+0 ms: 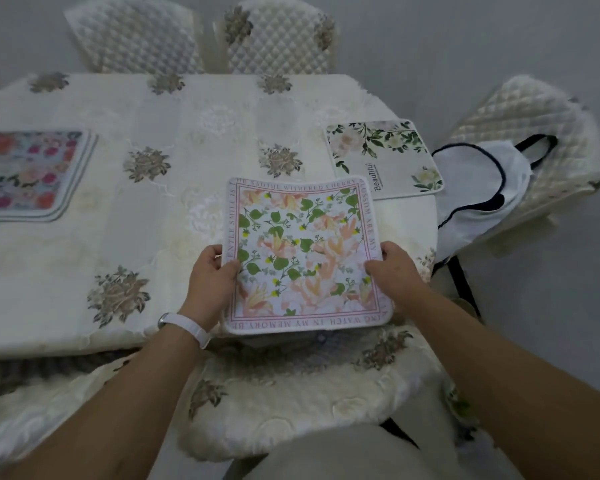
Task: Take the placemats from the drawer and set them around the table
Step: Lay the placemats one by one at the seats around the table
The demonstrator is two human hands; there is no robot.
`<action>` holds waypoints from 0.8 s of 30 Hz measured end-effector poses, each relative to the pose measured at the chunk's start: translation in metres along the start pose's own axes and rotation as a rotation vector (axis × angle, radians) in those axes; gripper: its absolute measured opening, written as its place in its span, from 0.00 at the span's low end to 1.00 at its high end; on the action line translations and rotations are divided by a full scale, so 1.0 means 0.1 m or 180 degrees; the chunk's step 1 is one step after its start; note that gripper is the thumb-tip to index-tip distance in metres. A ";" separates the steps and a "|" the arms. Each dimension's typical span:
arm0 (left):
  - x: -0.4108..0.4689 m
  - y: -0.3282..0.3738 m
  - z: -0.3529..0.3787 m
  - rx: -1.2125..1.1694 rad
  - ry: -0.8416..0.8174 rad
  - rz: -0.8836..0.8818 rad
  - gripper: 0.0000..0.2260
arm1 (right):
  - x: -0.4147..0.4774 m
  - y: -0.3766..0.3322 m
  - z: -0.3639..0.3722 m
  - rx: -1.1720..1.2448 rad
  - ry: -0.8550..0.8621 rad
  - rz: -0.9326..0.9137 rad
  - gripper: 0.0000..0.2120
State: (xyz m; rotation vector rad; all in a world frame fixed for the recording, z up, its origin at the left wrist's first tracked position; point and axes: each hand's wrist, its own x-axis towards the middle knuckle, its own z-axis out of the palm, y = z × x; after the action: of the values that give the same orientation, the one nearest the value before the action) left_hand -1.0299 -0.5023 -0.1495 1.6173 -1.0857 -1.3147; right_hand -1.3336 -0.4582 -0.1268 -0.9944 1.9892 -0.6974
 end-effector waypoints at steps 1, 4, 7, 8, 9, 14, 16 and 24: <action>0.03 -0.06 0.01 0.0058 0.0035 0.0013 0.05 | 0.07 0.03 0.06 -0.0018 -0.0043 0.0017 0.06; 0.10 -0.25 0.04 0.0240 0.0092 -0.0028 0.05 | 0.29 0.13 0.23 -0.0099 -0.0146 0.0109 0.06; 0.12 -0.40 0.09 0.0360 0.0193 -0.0166 0.04 | 0.43 0.25 0.37 -0.0158 -0.0255 0.0213 0.07; 0.13 -0.43 0.10 0.0402 0.0209 -0.0202 0.04 | 0.47 0.28 0.41 -0.0170 -0.0287 0.0239 0.06; 0.13 -0.46 0.11 0.0451 0.0222 -0.0233 0.04 | 0.49 0.32 0.44 -0.0175 -0.0320 0.0253 0.06; 0.17 -0.56 0.16 0.0527 0.0315 -0.0364 0.04 | 0.58 0.44 0.53 -0.0170 -0.0366 0.0286 0.06; 0.20 -0.58 0.16 0.0566 0.0358 -0.0399 0.04 | 0.61 0.46 0.55 -0.0136 -0.0355 0.0288 0.06; 0.33 -0.63 0.19 0.0659 0.0337 -0.0515 0.05 | 0.68 0.51 0.55 -0.0319 -0.0372 0.0067 0.05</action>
State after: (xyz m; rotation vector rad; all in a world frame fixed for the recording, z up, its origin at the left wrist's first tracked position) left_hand -1.0356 -0.5132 -0.2225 1.9408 -1.0734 -1.2353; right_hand -1.3337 -0.4937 -0.2216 -1.0475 1.9448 -0.5205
